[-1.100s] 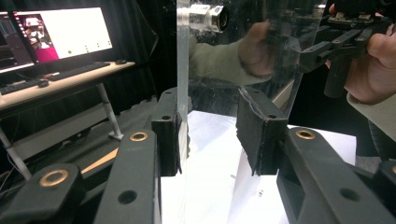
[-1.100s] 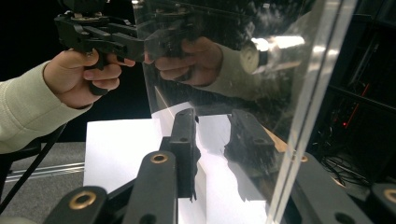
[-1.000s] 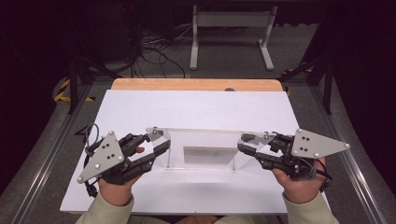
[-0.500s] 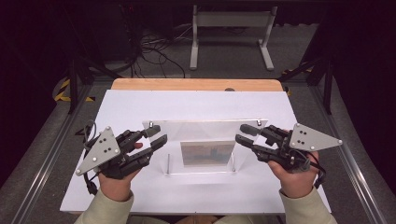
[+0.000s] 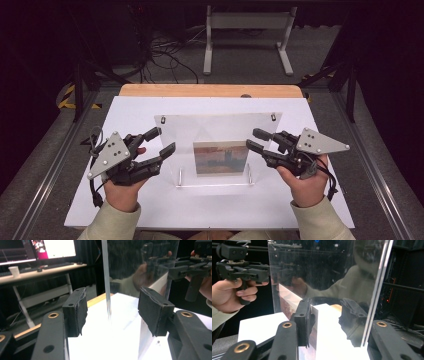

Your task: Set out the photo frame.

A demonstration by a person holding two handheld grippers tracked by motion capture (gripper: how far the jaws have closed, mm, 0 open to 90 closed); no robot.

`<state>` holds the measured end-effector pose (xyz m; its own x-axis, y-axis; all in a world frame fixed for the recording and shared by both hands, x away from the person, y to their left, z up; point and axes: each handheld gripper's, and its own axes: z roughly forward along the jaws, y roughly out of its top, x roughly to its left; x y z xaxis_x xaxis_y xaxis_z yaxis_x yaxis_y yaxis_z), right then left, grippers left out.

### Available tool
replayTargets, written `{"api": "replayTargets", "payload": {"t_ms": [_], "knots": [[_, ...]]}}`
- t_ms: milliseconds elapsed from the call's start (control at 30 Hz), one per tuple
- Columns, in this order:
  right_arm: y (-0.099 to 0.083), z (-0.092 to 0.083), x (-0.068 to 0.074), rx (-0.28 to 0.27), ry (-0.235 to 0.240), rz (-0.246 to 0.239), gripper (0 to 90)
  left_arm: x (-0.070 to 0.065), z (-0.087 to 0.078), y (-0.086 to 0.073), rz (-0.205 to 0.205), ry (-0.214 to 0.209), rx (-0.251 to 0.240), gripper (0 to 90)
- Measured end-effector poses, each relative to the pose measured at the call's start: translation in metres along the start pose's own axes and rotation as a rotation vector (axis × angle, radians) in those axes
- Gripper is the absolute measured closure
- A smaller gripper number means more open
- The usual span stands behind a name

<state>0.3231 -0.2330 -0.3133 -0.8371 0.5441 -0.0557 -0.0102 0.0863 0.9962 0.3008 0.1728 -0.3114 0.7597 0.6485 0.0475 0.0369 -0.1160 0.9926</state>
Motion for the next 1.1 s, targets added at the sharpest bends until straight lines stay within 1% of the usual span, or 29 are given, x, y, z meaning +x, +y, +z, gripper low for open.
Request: {"api": "replayTargets", "payload": {"t_ms": [67,133,233,300,367,433,500,600,733,767,833,933,1000,1067,1100], "knots": [[-0.001,0.002,-0.003,-0.001,-0.004,0.011,58.1,0.003,0.0,-0.003,-0.011,0.007,0.01,40.2],[-0.002,0.004,-0.005,-0.01,-0.006,0.038,58.1,0.006,0.0,-0.006,-0.018,0.013,0.029,39.8],[-0.003,0.007,-0.008,-0.015,-0.016,0.049,57.4,0.009,0.002,-0.01,-0.038,0.017,0.047,39.8],[-0.004,0.01,-0.011,-0.02,-0.02,0.068,56.9,0.01,0.003,-0.012,-0.046,0.019,0.059,39.8],[-0.005,0.013,-0.015,-0.022,-0.03,0.078,56.0,0.012,0.003,-0.014,-0.049,0.025,0.062,39.5],[-0.007,0.015,-0.018,-0.025,-0.04,0.089,54.7,0.014,0.003,-0.016,-0.061,0.029,0.068,39.0],[-0.009,0.019,-0.022,-0.021,-0.053,0.101,53.7,0.017,0.003,-0.019,-0.069,0.031,0.084,38.2],[-0.013,0.023,-0.026,-0.014,-0.054,0.113,53.5,0.02,0.003,-0.024,-0.08,0.034,0.098,37.9],[-0.015,0.024,-0.027,0.0,-0.052,0.106,52.1,0.025,0.003,-0.029,-0.092,0.037,0.118,37.4],[-0.014,0.023,-0.027,0.005,-0.061,0.099,49.5,0.025,0.003,-0.03,-0.1,0.036,0.117,37.3],[-0.014,0.021,-0.027,0.006,-0.07,0.095,44.8,0.026,0.003,-0.031,-0.102,0.037,0.12,36.8],[-0.012,0.016,-0.027,0.006,-0.086,0.086,38.5,0.027,0.003,-0.032,-0.097,0.027,0.125,35.6],[-0.01,0.012,-0.027,0.017,-0.09,0.079,34.9,0.026,0.002,-0.033,-0.093,0.022,0.128,34.7],[-0.008,0.006,-0.027,0.032,-0.095,0.066,31.7,0.026,-0.001,-0.035,-0.07,0.021,0.144,33.4],[-0.008,0.002,-0.026,0.042,-0.1,0.056,30.8,0.026,-0.002,-0.035,-0.073,0.018,0.147,32.6]]}}
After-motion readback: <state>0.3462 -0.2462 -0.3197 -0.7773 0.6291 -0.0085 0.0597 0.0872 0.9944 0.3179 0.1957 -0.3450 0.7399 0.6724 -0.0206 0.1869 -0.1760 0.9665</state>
